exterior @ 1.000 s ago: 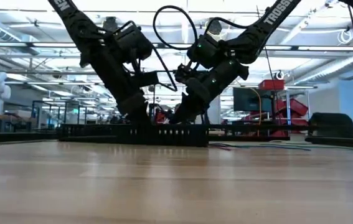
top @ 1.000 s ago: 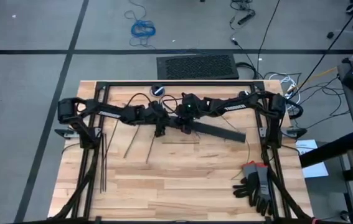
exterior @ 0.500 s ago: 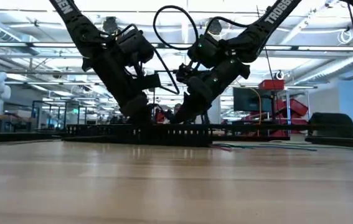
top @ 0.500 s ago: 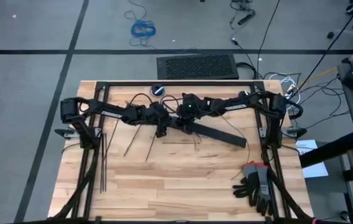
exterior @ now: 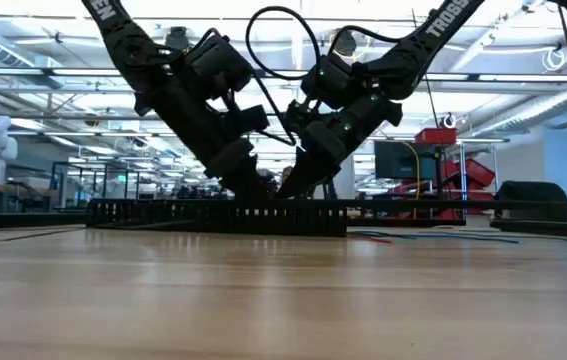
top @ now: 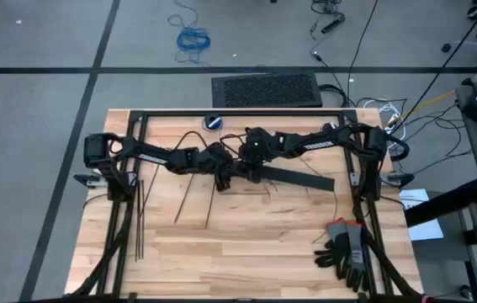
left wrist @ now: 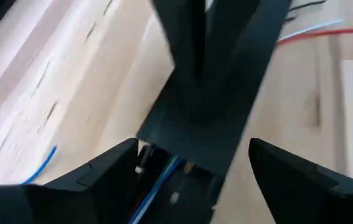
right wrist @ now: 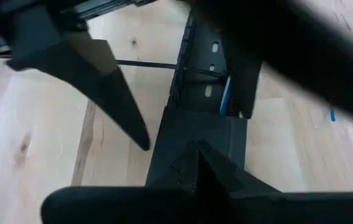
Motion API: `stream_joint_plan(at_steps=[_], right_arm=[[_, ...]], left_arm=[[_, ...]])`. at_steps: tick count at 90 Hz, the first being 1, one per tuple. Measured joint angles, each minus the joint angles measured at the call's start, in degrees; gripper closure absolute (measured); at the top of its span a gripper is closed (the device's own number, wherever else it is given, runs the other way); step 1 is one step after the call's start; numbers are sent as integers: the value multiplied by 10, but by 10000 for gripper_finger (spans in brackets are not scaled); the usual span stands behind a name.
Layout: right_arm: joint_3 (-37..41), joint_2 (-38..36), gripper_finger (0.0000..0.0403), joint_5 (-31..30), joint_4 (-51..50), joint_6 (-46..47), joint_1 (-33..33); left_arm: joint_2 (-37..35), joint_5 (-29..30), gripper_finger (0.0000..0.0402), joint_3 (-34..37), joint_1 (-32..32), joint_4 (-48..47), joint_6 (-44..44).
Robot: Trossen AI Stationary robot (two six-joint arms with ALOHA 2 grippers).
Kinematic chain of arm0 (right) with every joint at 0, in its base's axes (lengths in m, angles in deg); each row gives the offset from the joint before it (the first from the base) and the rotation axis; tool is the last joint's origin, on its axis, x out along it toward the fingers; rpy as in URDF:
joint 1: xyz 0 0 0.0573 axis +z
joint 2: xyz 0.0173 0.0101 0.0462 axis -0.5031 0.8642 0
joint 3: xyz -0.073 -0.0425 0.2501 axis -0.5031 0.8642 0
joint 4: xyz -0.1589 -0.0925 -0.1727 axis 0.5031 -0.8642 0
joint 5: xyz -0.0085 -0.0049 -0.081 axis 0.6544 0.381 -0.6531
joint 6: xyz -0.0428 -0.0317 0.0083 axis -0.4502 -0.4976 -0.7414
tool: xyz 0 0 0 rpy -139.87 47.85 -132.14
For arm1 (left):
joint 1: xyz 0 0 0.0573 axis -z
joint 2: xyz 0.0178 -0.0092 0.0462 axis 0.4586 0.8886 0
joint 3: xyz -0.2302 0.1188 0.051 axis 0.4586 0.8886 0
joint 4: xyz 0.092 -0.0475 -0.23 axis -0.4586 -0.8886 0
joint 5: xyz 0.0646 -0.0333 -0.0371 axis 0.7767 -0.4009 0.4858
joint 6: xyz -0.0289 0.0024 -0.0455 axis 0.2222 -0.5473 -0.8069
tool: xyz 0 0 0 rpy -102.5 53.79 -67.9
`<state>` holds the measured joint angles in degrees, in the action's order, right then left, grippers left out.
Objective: Ziptie cables
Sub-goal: Close the black cable duct
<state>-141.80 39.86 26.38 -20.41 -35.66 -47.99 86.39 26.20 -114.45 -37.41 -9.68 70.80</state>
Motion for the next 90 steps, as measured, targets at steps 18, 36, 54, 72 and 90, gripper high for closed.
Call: stream_joint_plan(at_steps=[18,36,54,72,90], right_arm=[[0,0,403,-2,0,0,0],[0,0,403,-6,2,0,-1],[0,0,403,-7,1,1,-1],[0,0,403,-6,0,0,-1],[-1,0,403,13,0,-3,-2]], left_arm=[[6,14,102,-1,1,-3,7],[-17,44,102,-2,1,-46,36],[-61,82,102,-17,0,-129,89],[-71,61,102,-18,-22,-168,137],[-50,-83,89,-18,-70,-165,132]])
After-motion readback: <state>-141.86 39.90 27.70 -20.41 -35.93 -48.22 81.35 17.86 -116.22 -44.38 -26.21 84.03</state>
